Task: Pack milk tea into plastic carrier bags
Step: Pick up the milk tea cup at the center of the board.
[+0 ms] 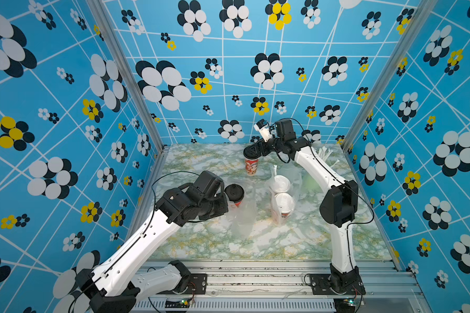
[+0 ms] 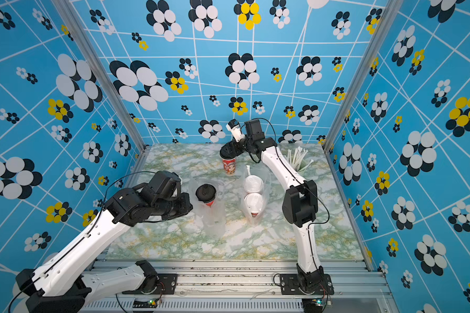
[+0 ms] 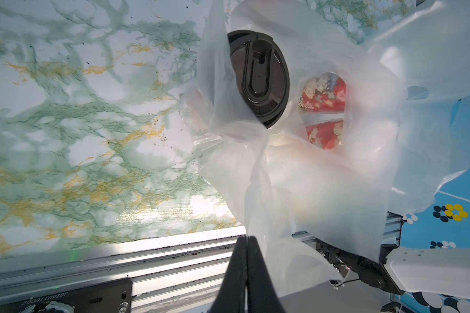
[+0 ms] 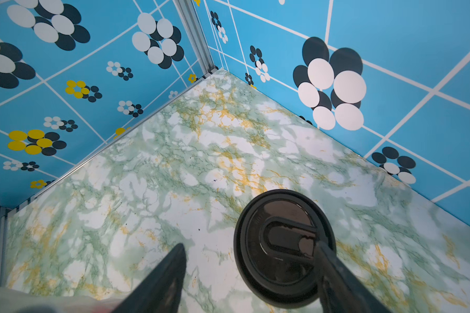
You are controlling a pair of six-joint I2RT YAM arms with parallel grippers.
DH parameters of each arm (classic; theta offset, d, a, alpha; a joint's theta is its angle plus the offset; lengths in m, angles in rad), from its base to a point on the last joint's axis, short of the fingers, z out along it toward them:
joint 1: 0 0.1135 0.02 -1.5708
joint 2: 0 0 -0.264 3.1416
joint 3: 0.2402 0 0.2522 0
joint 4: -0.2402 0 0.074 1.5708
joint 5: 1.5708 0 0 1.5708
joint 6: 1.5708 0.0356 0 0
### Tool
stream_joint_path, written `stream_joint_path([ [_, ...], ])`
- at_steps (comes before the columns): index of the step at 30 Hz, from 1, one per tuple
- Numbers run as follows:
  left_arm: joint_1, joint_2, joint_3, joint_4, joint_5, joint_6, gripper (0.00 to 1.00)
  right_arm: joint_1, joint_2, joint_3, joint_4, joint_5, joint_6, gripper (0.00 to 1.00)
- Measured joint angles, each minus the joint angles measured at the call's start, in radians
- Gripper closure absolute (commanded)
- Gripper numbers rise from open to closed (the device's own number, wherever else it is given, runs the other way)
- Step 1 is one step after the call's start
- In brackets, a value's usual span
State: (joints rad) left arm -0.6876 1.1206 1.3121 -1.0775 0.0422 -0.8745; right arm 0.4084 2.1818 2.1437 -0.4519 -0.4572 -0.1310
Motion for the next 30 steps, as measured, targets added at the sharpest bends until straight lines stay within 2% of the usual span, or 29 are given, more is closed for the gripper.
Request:
stream_joint_path([
  [9,0.002,-0.001,-0.015,0.036,0.025,0.007,0.95,-0.054,0.064,0.000,0.045,-0.105,-0.102,0.10],
  [16,0.013,-0.013,-0.034,0.045,0.037,0.007,0.95,-0.058,0.145,0.092,0.022,-0.132,-0.204,0.09],
  [30,0.021,-0.013,-0.036,0.047,0.048,0.007,0.96,-0.058,0.230,0.216,-0.044,-0.193,-0.225,0.09],
])
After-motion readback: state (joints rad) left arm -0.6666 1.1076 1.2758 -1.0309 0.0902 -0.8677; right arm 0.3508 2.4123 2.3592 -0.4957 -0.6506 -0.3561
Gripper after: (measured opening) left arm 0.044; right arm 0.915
